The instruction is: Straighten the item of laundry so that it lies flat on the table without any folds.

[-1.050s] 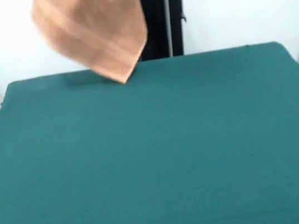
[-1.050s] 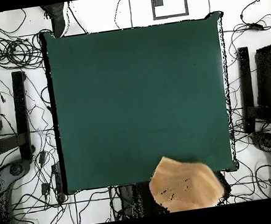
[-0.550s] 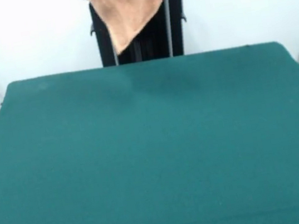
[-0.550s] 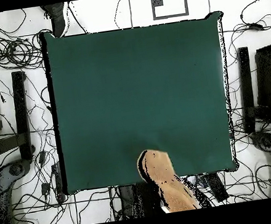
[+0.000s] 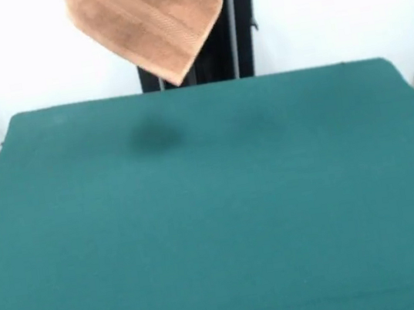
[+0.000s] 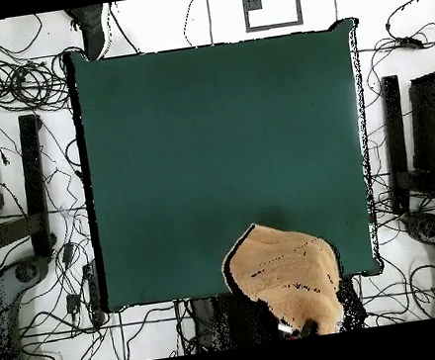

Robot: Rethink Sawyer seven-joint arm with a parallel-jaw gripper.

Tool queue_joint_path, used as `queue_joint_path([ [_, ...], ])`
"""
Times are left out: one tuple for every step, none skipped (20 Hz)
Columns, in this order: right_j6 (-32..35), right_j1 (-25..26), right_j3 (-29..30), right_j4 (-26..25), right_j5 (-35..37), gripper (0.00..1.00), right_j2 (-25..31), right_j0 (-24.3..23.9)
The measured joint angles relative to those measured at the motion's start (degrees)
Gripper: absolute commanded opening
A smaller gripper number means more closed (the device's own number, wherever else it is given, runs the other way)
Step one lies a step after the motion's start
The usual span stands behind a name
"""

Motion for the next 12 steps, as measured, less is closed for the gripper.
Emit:
queue_joint_path([
  [-0.3,0.7,0.0,0.0,-1.1,0.0,0.0,0.0],
  [-0.9,2.1,0.0,0.1,-2.3,0.0,0.0,-0.1],
  [-1.5,3.5,0.0,0.1,-3.5,0.0,0.0,-0.2],
  [-3.0,6.0,0.0,0.4,-3.5,0.0,0.0,-0.5],
  [-3.6,7.0,0.0,0.7,-3.2,0.0,0.0,-0.6],
  [-3.9,7.7,0.0,0.8,-3.0,0.0,0.0,-0.7],
  [-4.2,8.3,0.0,1.0,-2.7,0.0,0.0,-0.8],
  [-5.2,9.9,0.0,1.6,-2.0,0.0,0.0,-1.1],
  [-5.6,10.5,0.1,1.9,-1.6,0.0,0.0,-1.2],
  [-6.0,11.3,0.1,2.2,-1.2,0.0,-0.1,-1.4],
  [-6.4,13.3,0.4,2.8,0.1,0.0,-0.1,-1.9],
  [-6.4,14.1,0.5,2.9,0.8,0.0,-0.1,-1.9],
])
